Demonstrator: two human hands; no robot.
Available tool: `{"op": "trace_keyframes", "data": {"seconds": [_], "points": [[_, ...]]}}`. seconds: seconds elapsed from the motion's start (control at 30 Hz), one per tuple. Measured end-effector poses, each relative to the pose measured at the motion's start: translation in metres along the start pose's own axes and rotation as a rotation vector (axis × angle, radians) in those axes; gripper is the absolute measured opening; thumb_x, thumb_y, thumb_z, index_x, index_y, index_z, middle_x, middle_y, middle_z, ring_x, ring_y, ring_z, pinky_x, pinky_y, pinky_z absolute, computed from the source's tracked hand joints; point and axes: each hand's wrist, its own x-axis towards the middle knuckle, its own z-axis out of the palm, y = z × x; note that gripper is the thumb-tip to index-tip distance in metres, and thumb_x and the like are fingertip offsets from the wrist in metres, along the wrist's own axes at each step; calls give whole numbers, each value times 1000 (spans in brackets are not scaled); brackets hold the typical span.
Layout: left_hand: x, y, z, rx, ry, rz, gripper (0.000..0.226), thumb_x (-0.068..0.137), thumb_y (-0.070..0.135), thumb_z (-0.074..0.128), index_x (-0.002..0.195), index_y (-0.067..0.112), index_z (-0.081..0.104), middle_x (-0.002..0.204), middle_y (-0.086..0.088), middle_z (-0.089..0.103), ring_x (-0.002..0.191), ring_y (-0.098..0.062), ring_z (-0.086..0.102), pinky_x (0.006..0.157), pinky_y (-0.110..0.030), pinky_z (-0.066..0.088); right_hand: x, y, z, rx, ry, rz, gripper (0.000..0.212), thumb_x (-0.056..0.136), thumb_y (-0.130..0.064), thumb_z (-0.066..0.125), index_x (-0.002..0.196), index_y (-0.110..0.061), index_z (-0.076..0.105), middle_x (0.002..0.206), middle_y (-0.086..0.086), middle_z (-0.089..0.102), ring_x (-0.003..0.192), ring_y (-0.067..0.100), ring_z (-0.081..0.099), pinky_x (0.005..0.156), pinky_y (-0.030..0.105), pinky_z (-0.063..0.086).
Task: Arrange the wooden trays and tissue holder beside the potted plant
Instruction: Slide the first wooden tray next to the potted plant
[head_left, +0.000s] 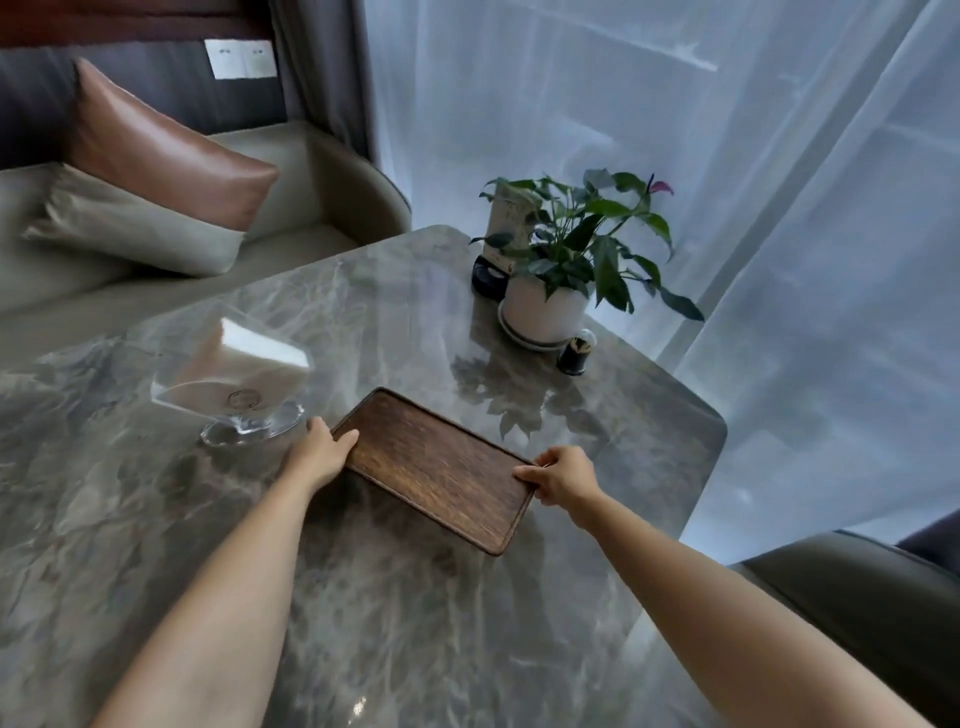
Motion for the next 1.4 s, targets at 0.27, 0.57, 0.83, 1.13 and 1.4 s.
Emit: {"op": "trace_keyframes", "data": {"seconds": [0.27, 0.57, 0.83, 1.13, 1.4], "points": [[35, 85, 29, 83, -33, 11, 63, 91, 38, 54, 134, -3, 31, 138, -26, 48, 126, -40, 46, 103, -43, 39, 74, -1, -56, 62, -9, 19, 28, 79, -8, 71, 63, -10, 48, 61, 5, 54, 45, 11, 50, 34, 13, 43], [91, 138, 55, 123, -86, 36, 82, 78, 47, 68, 133, 0, 31, 136, -22, 50, 123, -39, 50, 98, -44, 43, 150, 0, -78, 38, 0, 56, 30, 82, -10, 68, 64, -12, 45, 60, 3, 51, 46, 12, 47, 34, 14, 40], [130, 153, 72, 135, -35, 59, 74, 76, 44, 72, 125, 0, 38, 127, -26, 55, 115, -39, 54, 92, -44, 45, 197, -2, -73, -40, 7, 79, 32, 82, -15, 69, 62, -14, 44, 57, 5, 50, 46, 15, 46, 49, 25, 46], [152, 170, 75, 171, -53, 67, 83, 77, 43, 71, 135, -2, 32, 136, -27, 48, 125, -39, 47, 102, -45, 42, 215, -9, -69, -38, 86, 85, 37, 82, -13, 69, 57, -14, 41, 57, 6, 51, 49, 20, 52, 61, 38, 52], [157, 175, 80, 317, -25, 71, 75, 82, 52, 59, 128, -3, 35, 136, -26, 49, 126, -39, 47, 106, -48, 34, 218, -12, -67, -79, 117, 81, 36, 81, -16, 70, 62, -16, 40, 82, 17, 60, 50, 19, 54, 56, 34, 53]]}}
